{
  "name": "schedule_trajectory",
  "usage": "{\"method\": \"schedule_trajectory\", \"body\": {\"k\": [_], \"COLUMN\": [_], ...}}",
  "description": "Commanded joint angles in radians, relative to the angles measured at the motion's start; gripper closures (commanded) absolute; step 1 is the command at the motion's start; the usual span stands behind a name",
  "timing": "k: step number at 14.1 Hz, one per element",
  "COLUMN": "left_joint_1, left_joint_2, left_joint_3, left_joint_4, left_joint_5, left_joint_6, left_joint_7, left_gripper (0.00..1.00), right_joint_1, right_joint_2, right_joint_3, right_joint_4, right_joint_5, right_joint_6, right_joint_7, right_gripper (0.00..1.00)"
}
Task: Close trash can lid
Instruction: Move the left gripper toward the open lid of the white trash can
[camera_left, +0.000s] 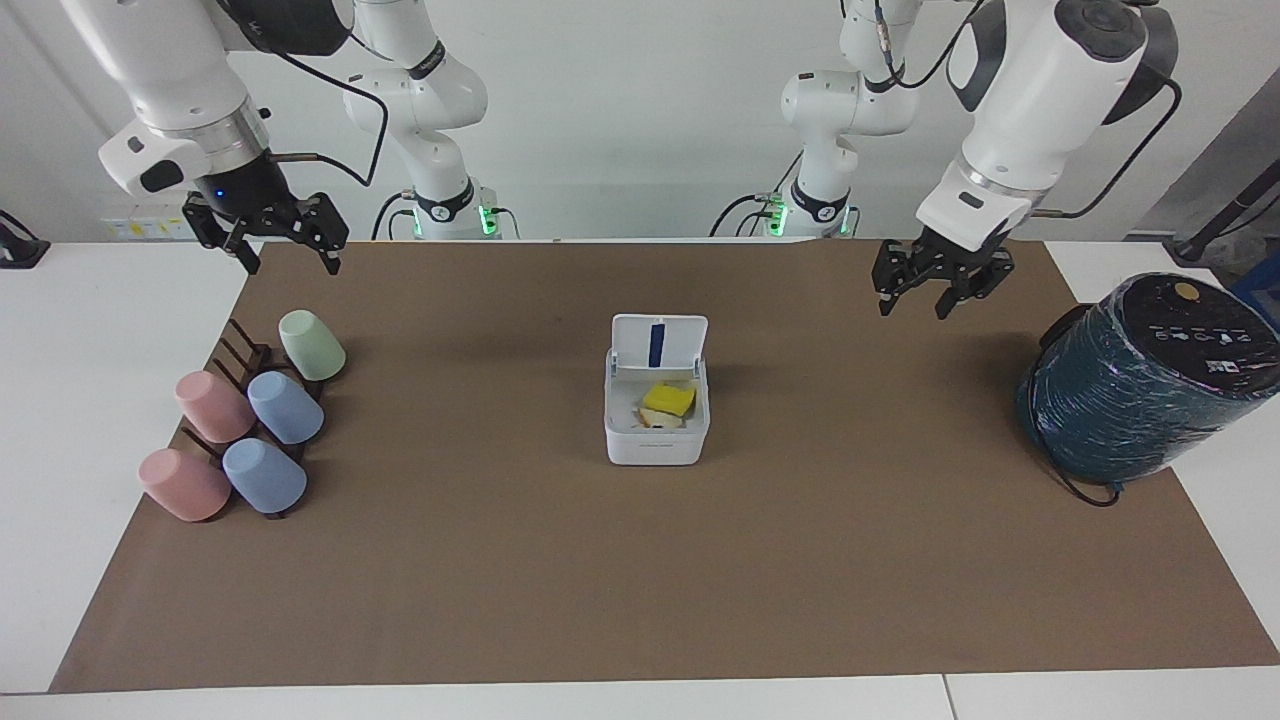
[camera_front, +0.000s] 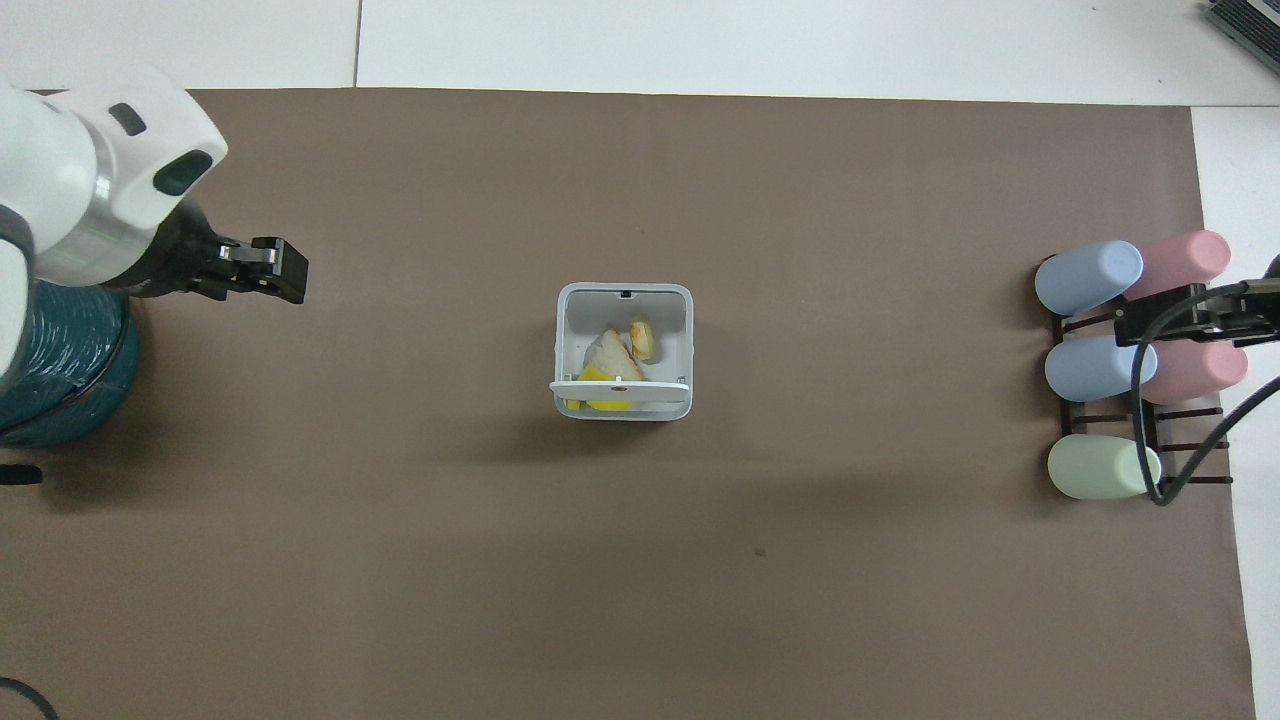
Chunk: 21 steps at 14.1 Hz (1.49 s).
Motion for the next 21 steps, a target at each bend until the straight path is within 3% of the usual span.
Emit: {"method": "schedule_trajectory", "body": {"k": [1, 8, 15, 21], "left_joint_1": [-0.071, -0.204, -0.370, -0.393], "left_joint_2": [-0.071, -0.154, -0.125, -0.054], "left_joint_3": [0.012, 0.012, 0.012, 0.011], "left_joint_4": [-0.118, -0.324, -0.388, -0.412], "left_joint_5": [-0.007, -0.061, -0.119, -0.148], "left_joint_6": [0.057, 0.189, 0.405, 0.595], "left_joint_7": [-0.087, -0.273, -0.431, -0.433], "left_gripper": [0.97, 1.00, 1.00, 1.00], "right_joint_1": [-0.004, -0.004, -0.004, -0.004], "right_joint_2": [-0.013, -0.013, -0.013, -0.013], "right_joint_3": [0.003, 0.002, 0.003, 0.003], "right_joint_4": [-0.009, -0.009, -0.009, -0.009], "right_joint_5": [0.005, 0.005, 0.005, 0.005], "right_joint_6": [0.003, 0.003, 0.003, 0.003], "right_joint_7": [-0.023, -0.023, -0.023, -0.023], "right_gripper": [0.00, 0.00, 0.00, 0.00]}}
